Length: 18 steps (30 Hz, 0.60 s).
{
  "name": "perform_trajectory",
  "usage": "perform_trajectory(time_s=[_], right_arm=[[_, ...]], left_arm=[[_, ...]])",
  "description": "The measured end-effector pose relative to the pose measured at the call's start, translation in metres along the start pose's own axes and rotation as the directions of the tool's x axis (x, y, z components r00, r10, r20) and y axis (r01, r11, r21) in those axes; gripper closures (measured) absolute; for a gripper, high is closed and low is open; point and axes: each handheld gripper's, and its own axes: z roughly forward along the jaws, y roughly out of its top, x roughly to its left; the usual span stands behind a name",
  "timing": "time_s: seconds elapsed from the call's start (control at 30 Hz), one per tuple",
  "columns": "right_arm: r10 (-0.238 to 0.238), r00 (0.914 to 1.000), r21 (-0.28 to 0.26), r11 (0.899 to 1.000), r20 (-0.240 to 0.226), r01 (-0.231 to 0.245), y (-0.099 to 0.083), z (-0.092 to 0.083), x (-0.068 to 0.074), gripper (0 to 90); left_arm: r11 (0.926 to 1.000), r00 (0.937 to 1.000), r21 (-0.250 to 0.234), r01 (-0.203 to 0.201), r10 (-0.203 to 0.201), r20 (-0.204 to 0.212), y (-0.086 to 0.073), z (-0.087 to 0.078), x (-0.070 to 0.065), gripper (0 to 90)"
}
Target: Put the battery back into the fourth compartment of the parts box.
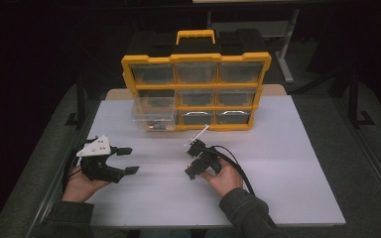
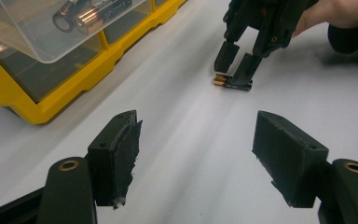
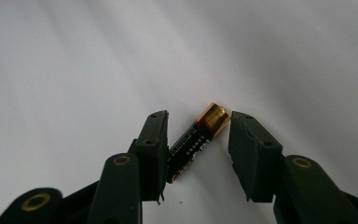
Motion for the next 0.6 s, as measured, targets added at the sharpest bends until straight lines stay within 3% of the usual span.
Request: perform_trajectory(time_s=[0.13,0.33,0.47,0.6], right_arm=[[-0.002,1.0,0.001,1.0,0.007,0.002,-0.0015,0.0035,0.0008,57.8],[-0.037,0.9967,-0.013,0.999,0.072,0.038,-0.005,0.0041,0.0058,66.4],[-0.041,0.9963,-0.022,0.999,0.076,0.042,-0.0072,0.0033,0.0037,73.2],[-0.029,0.9988,-0.028,0.999,0.041,0.03,-0.0076,0.0026,-0.0031,75.5]], left_arm=[[1.0,1.0,0.0,0.0,0.0,0.004,0.0001,-0.0002,0.0003,30.7],[1.0,1.0,-0.003,0.003,-0.003,0.006,0.0002,0.0005,-0.001,30.6],[1.0,1.0,-0.004,0.003,-0.003,0.005,0.0001,0.0006,-0.0006,30.6],[1.0,1.0,0.003,0.0,0.0,0.003,-0.0001,0.0,0.0001,30.5]])
